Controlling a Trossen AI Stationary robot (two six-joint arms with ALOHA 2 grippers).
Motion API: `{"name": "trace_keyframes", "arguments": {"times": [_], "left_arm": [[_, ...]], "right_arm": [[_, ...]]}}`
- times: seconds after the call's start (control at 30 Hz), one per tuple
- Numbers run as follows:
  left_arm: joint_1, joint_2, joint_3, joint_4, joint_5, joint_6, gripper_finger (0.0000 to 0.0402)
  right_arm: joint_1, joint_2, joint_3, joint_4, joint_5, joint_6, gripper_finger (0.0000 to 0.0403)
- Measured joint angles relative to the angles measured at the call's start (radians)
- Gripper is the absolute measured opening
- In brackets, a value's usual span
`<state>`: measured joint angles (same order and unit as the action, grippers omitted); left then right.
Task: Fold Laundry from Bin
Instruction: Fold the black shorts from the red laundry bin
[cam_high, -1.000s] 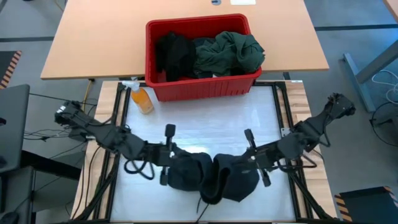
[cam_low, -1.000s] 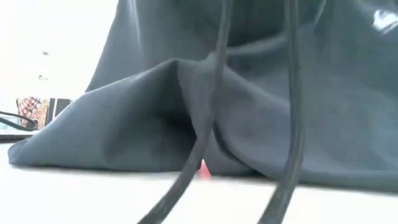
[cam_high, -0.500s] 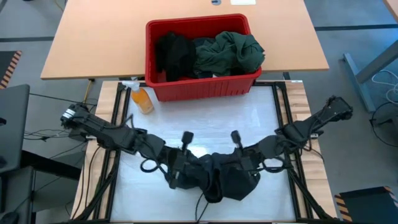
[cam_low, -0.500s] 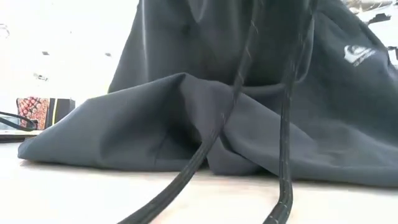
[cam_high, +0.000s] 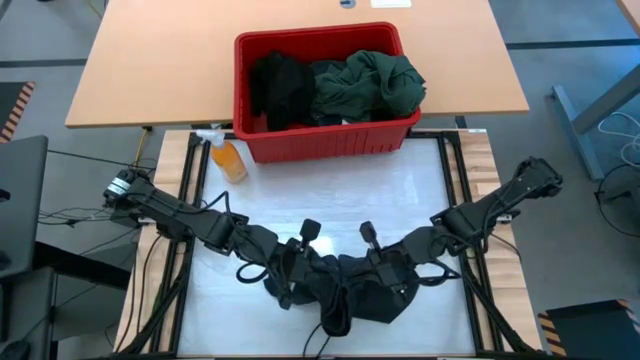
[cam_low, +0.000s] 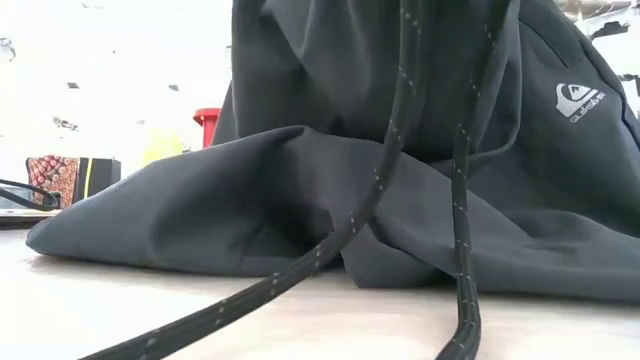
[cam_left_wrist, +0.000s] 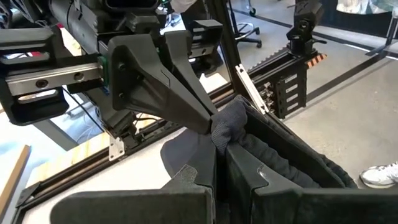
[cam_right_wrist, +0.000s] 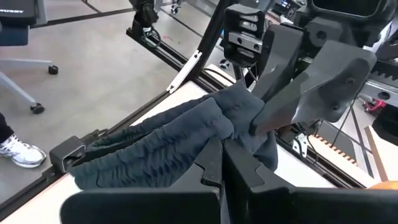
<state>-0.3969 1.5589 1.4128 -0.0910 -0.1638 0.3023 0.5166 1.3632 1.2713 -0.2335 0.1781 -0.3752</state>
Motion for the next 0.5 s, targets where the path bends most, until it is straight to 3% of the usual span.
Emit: {"name": "trace_keyframes", "arguments": {"times": [0.5], "left_arm": [[-0.007,0.033,0.0,0.066,0.002,0.006,0.0]], "right_arm": [[-0.004,0.0,0.0,0.034,0.003,-0.021,0.0024]]}}
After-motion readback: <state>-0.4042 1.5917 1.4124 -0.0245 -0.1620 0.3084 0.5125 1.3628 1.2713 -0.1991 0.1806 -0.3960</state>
